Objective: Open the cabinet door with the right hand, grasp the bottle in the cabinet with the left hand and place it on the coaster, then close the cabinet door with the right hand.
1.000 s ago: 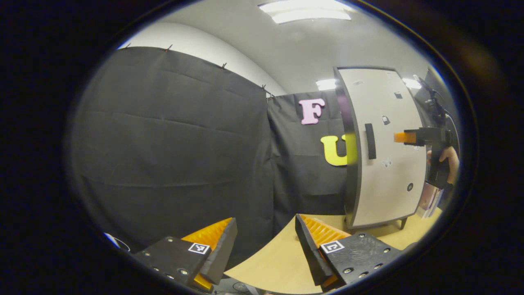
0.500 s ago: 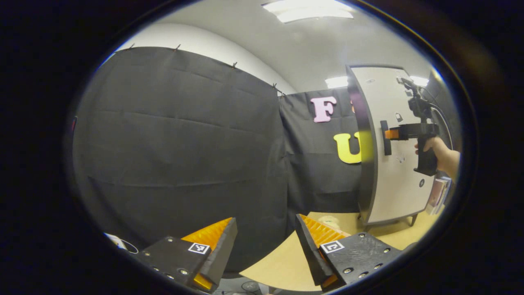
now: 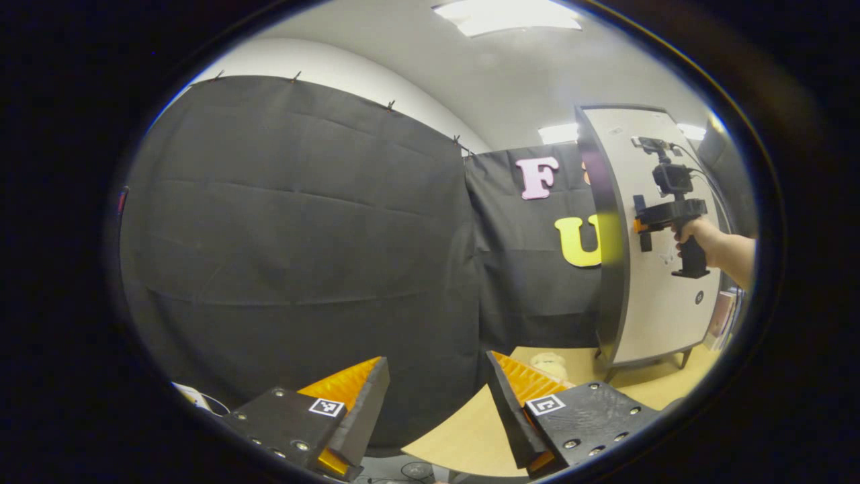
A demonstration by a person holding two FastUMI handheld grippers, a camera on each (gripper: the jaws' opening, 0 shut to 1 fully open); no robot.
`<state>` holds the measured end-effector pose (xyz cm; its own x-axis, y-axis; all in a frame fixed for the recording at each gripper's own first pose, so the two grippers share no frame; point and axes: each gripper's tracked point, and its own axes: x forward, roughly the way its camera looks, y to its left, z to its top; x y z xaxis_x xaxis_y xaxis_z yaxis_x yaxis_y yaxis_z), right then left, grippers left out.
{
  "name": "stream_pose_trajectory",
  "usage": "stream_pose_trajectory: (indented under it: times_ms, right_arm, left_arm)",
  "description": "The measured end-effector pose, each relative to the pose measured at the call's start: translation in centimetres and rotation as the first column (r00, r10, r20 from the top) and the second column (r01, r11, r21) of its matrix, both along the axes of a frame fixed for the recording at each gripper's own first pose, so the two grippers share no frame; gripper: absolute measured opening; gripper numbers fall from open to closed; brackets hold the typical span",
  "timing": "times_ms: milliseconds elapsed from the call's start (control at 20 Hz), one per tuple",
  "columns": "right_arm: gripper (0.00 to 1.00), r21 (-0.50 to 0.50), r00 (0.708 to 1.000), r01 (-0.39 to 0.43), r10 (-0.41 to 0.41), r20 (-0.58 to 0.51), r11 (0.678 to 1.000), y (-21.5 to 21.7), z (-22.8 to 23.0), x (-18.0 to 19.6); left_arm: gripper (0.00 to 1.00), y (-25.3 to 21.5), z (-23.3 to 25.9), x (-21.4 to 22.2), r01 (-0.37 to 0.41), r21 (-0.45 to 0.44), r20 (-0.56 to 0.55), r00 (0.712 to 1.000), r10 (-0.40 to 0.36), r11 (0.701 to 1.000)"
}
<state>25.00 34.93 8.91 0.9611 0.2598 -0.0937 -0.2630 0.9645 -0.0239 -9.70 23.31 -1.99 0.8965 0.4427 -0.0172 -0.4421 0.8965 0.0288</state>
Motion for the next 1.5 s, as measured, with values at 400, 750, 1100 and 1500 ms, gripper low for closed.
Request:
stream_pose_trajectory:
  times_ms: [400,750,1100,1500]
  right_arm:
    - [0.20,-0.003,0.996,-0.022,0.022,-0.087,1.000,-0.3,-0.3,-0.5]
    - [0.20,0.018,0.992,-0.070,0.072,-0.099,0.997,-0.3,0.5,-3.4]
    - [0.20,0.033,0.985,-0.128,0.131,-0.115,0.991,-1.4,0.5,-4.6]
    - [0.20,0.051,0.980,-0.167,0.171,-0.105,0.985,-3.2,0.8,-6.7]
  left_arm:
    - [0.88,-0.9,0.3,1.4,0.050,0.009,0.026,0.998,-0.050,0.999]
    - [0.77,-2.8,0.2,3.3,0.120,0.013,0.034,0.992,-0.121,0.993]
    - [0.82,-6.4,0.8,5.6,0.219,0.022,0.055,0.974,-0.220,0.975]
    - [0.88,-10.9,1.2,7.7,0.307,0.007,0.069,0.949,-0.306,0.952]
